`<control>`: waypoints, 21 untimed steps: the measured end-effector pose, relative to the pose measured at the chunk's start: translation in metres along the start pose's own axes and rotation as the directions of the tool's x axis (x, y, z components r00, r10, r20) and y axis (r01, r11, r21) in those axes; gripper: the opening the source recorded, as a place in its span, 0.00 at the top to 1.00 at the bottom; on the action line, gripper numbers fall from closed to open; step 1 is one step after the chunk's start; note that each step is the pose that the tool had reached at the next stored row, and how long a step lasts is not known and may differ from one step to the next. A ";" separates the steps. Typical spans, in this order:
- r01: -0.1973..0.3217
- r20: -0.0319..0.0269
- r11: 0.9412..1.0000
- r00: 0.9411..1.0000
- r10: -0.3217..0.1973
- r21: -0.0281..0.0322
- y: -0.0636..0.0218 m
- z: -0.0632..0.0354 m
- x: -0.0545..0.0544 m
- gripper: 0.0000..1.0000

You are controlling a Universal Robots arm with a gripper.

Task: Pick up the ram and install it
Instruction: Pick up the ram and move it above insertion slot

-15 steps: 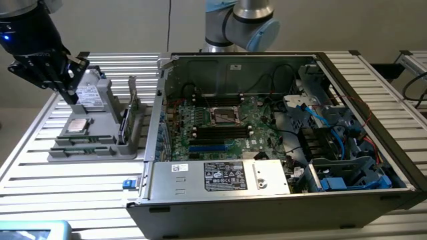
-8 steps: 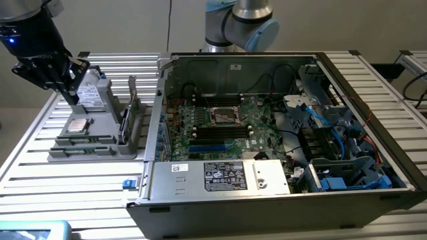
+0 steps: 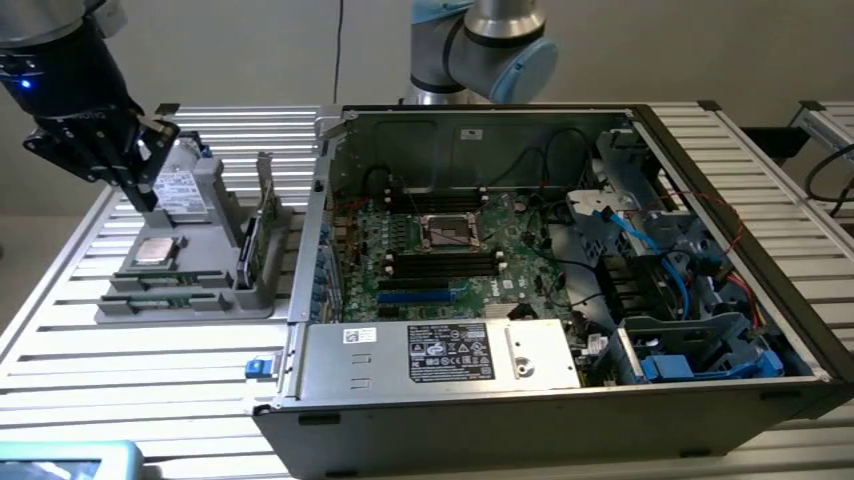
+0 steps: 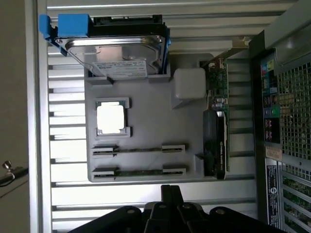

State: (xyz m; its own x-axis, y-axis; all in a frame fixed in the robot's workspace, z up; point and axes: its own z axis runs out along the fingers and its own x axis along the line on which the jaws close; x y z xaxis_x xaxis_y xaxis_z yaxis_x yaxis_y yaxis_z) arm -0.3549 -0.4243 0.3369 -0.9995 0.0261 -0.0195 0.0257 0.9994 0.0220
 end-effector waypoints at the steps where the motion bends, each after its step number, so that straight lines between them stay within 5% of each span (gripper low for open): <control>1: 0.018 -0.001 1.000 1.000 -0.018 0.000 0.0000 0.0000 0.000 0.89; 6: 0.087 -0.002 0.996 0.996 -0.087 -0.004 0.0000 0.0007 0.000 0.89; 11: 0.176 -0.003 0.984 0.984 -0.176 -0.008 0.0000 0.0014 0.000 0.89; 16: 0.265 -0.005 0.964 0.964 -0.265 -0.012 0.0000 0.0020 0.000 0.89; 21: 0.352 -0.005 0.936 0.936 -0.352 -0.016 0.0000 0.0026 0.000 0.89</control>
State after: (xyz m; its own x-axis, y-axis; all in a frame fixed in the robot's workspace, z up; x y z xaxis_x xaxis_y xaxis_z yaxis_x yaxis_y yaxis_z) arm -0.3551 -0.4243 0.3342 -0.9445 -0.3279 -0.0205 -0.3284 0.9441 0.0302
